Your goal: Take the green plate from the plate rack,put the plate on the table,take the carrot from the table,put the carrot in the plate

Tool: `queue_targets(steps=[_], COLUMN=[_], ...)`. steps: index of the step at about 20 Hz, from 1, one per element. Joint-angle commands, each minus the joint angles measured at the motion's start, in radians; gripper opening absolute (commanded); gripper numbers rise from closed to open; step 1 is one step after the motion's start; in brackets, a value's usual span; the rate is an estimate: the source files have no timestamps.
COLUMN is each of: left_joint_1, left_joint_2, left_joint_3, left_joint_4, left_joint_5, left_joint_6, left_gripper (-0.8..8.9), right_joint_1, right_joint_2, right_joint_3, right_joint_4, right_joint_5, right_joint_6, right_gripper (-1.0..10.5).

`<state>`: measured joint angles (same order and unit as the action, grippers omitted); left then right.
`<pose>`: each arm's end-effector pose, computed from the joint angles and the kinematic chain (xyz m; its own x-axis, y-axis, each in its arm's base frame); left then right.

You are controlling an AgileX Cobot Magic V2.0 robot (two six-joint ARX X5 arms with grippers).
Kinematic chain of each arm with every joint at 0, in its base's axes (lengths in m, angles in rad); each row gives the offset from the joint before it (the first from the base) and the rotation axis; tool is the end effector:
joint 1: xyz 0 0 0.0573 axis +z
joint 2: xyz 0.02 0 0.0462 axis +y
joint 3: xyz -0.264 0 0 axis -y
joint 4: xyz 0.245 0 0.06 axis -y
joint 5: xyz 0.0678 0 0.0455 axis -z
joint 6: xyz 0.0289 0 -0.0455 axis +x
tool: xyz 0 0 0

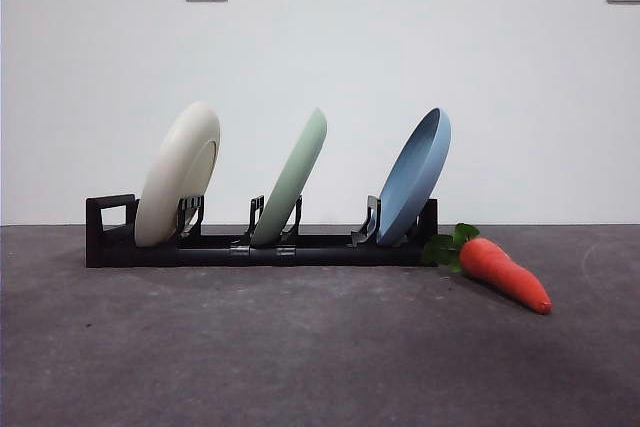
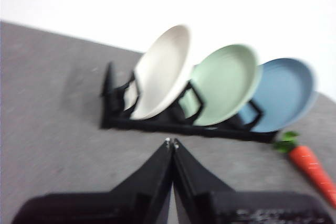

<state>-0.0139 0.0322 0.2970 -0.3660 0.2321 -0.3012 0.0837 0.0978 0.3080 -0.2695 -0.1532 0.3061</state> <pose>0.0722 -0.0077 0.2243 0.9649 -0.2435 -0.0983 0.2015 0.9267 -0.3173 0.0799 0.0111 0.2334 0.9703 0.2345 -0.0586 -0.2057 0.9284 0.3094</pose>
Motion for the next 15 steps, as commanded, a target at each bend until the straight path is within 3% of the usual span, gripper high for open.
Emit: queue_targets(steps=[1,10,15], left_joint_1=[0.002,0.002,0.002], left_joint_2=[0.028,0.183,0.248], left_joint_3=[0.076,0.287,0.347], left_joint_4=[-0.037,-0.261,-0.369], left_joint_5=[0.053,0.246,0.360], left_joint_6=[-0.008,0.165,0.237], left_gripper=[-0.06,-0.07,-0.07], right_joint_1=[0.002,0.003,0.003], right_joint_2=[0.063,0.322,0.432], right_joint_3=[0.096,0.390,0.490], right_joint_4=[-0.087,-0.436,-0.585], right_joint_5=[-0.047,-0.257,-0.399], right_joint_6=[-0.030,-0.286,-0.370], right_gripper=[-0.1,-0.1,-0.1])
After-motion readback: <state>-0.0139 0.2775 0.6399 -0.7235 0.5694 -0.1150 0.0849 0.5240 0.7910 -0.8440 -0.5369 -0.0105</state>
